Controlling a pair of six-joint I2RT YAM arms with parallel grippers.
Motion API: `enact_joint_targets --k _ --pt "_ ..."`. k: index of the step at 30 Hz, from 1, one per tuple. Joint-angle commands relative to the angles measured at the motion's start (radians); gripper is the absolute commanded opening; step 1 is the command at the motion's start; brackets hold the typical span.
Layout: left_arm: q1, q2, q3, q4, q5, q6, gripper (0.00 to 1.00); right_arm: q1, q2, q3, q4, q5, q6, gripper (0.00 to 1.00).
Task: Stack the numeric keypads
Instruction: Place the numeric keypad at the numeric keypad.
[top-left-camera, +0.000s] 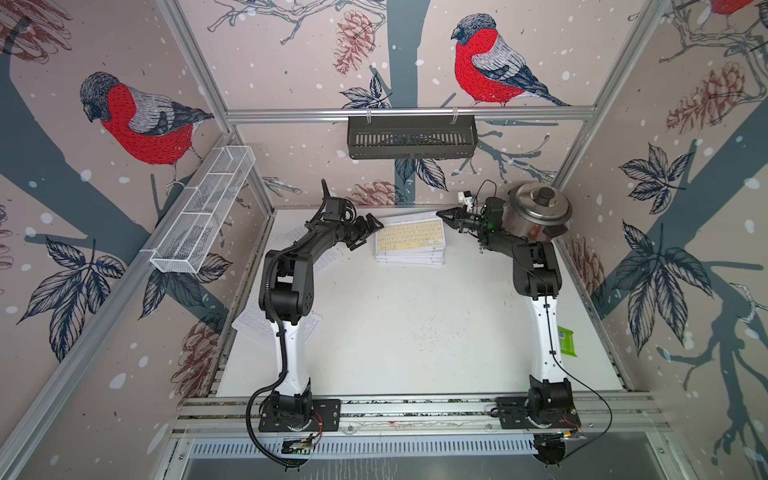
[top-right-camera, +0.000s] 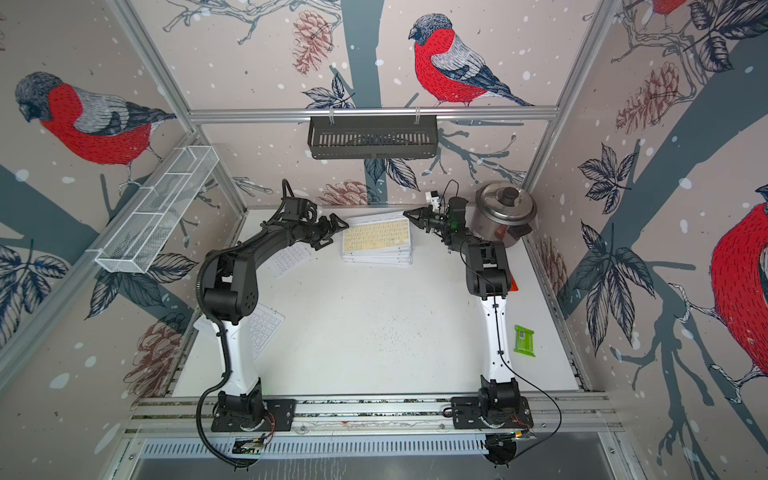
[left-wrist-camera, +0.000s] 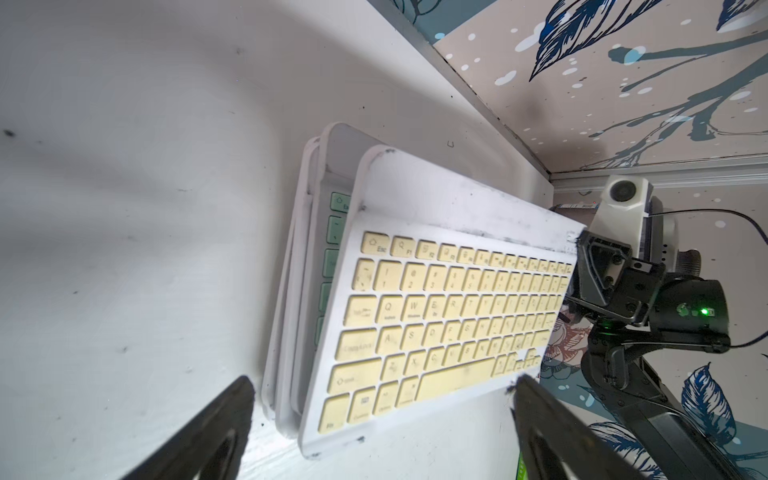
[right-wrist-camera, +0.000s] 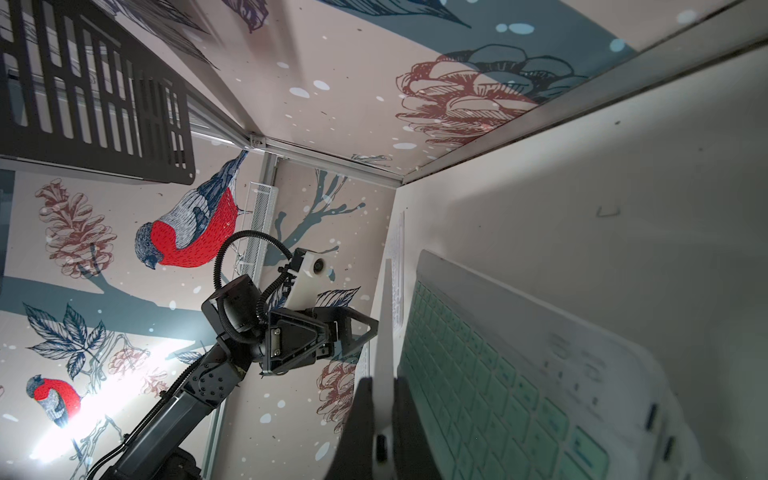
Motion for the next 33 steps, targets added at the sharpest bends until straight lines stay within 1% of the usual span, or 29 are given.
enact_joint_targets --k 1,4,6,9,11,15,21,24,28,30,32,33 --pt "-0.001 0.014 0.013 -0.003 0.004 0.013 0.96 0.002 0.019 0.033 -0.015 0.011 -0.027 0.05" --pt "-0.001 0.025 0.017 -0.005 0.008 0.013 0.96 -0.002 0.033 0.044 -0.031 0.031 -0.036 0.05" --pt "-0.002 0.032 0.020 -0.005 0.010 0.014 0.96 -0.005 0.049 0.070 -0.064 0.035 -0.054 0.09" --pt "-0.003 0.038 0.020 -0.003 0.014 0.013 0.96 -0.003 0.069 0.108 -0.136 0.038 -0.101 0.11" --pt "-0.006 0.042 0.019 -0.002 0.013 0.013 0.97 -0.005 0.077 0.120 -0.171 0.046 -0.127 0.13" --pt "-0.010 0.051 0.027 -0.002 0.014 0.010 0.96 -0.006 0.087 0.130 -0.199 0.048 -0.149 0.16" --pt "-0.021 0.069 0.048 -0.010 0.016 0.010 0.97 -0.007 0.087 0.171 -0.323 0.076 -0.247 0.31" --pt "-0.022 0.074 0.054 -0.019 0.016 0.011 0.97 -0.006 0.086 0.193 -0.376 0.090 -0.287 0.34" --pt "-0.024 0.074 0.054 -0.023 0.014 0.011 0.97 -0.003 0.085 0.231 -0.470 0.122 -0.351 0.43" --pt "-0.023 0.071 0.056 -0.031 0.012 0.013 0.96 -0.003 0.080 0.234 -0.496 0.138 -0.368 0.48" --pt "-0.024 0.069 0.060 -0.043 0.007 0.019 0.96 -0.003 0.065 0.233 -0.535 0.169 -0.403 0.51" --pt "-0.024 0.067 0.063 -0.051 0.004 0.024 0.97 -0.002 0.057 0.225 -0.545 0.181 -0.414 0.54"
